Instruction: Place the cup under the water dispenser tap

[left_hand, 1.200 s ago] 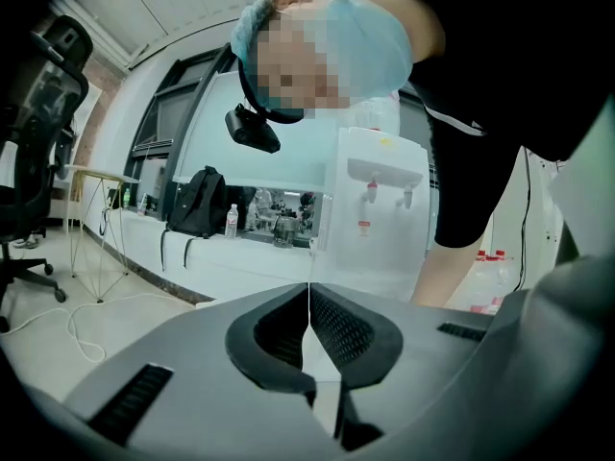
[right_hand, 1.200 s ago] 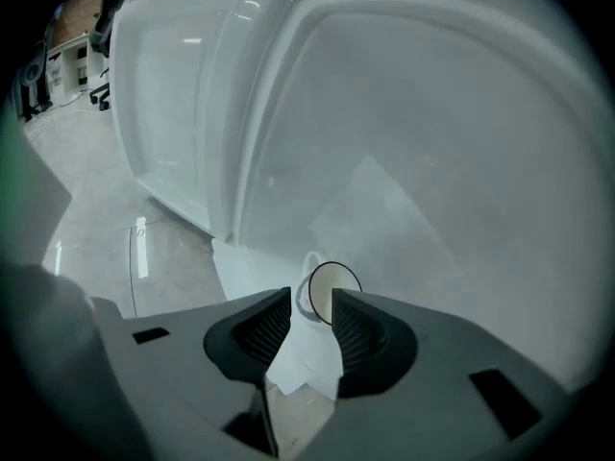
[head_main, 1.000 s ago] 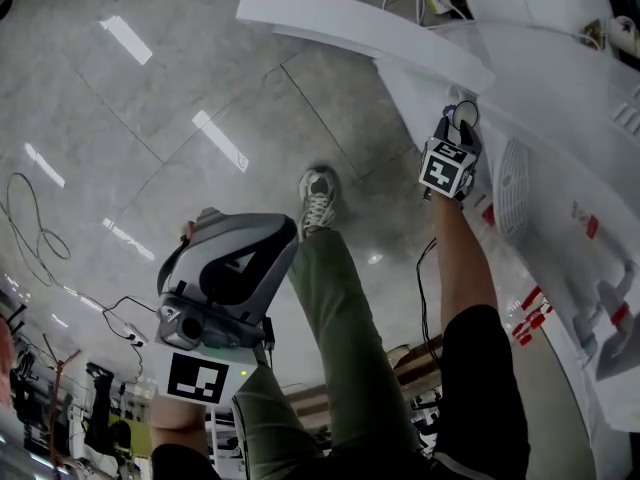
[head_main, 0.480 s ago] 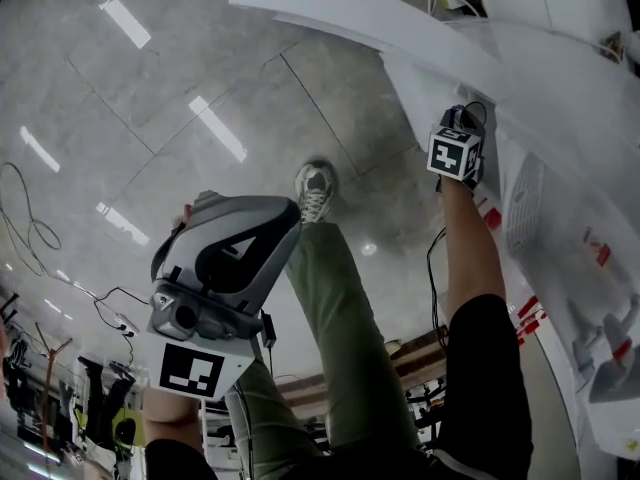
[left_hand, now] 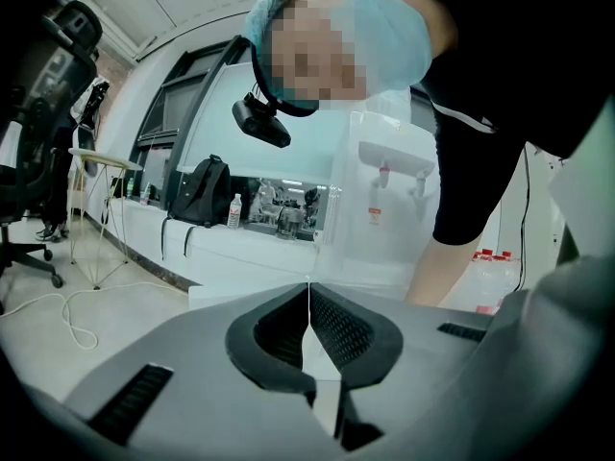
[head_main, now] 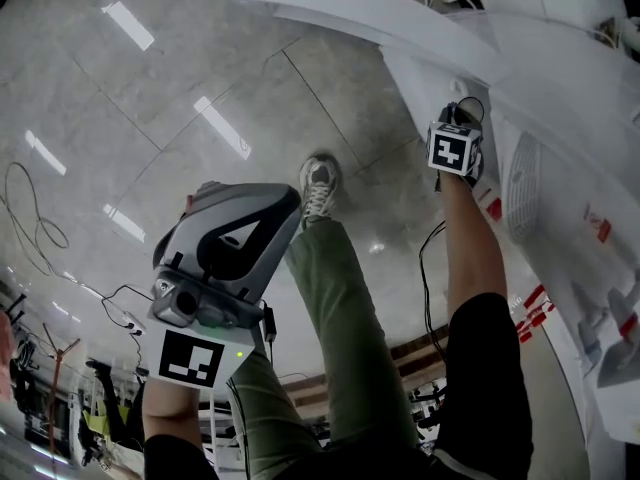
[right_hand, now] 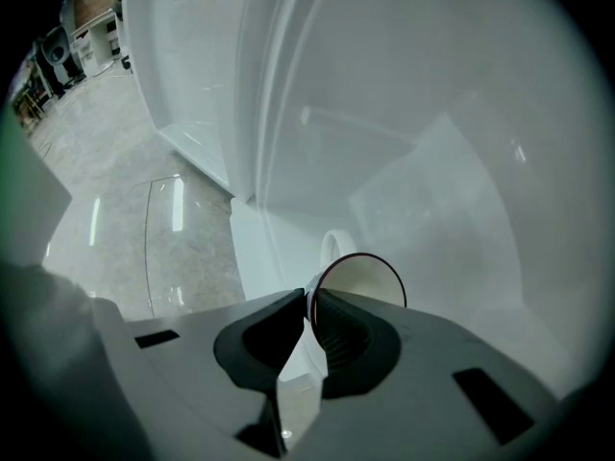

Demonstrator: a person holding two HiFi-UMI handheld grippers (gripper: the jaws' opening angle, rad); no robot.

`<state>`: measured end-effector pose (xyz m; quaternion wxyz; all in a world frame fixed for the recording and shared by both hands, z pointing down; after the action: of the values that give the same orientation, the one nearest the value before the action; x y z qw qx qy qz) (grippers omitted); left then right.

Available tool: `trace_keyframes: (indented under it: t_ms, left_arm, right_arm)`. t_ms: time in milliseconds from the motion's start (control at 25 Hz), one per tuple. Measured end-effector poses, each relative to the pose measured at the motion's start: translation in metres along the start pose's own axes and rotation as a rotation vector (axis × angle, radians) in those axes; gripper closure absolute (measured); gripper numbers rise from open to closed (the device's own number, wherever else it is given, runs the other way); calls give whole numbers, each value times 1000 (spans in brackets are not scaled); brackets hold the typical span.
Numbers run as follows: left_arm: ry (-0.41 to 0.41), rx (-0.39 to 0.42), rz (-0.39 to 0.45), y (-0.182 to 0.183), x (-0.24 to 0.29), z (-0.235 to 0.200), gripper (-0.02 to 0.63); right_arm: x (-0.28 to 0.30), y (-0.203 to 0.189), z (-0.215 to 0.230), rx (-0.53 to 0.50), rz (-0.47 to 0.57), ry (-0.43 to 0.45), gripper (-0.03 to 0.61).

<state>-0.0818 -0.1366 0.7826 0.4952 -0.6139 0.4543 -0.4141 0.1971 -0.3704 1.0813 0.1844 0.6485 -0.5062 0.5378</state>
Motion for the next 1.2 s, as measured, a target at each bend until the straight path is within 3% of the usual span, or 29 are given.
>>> trace_keyframes:
  t_ms: [360, 840, 1200]
  left_arm:
    - [-60, 30, 36, 55, -10, 21, 594]
    - [-135, 82, 22, 143, -72, 46, 594]
    - [-145, 87, 53, 214, -106, 63, 594]
  right_arm:
    - [-81, 9, -36, 85, 88, 85, 514]
    - [-225, 32, -91, 177, 150, 199, 514]
    - [-346, 53, -97, 131, 216, 263, 514]
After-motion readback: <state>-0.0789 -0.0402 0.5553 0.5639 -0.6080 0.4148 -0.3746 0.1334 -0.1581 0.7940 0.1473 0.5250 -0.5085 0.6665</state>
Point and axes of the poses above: the fingertips, and each gripper's own axes: x forward along the fingers, z to its right, y out of its top, the point moved 4 cm from there along -x, backward along the fingers, and after that the axes turned 12 degrees about z, right-handed, at the moved point
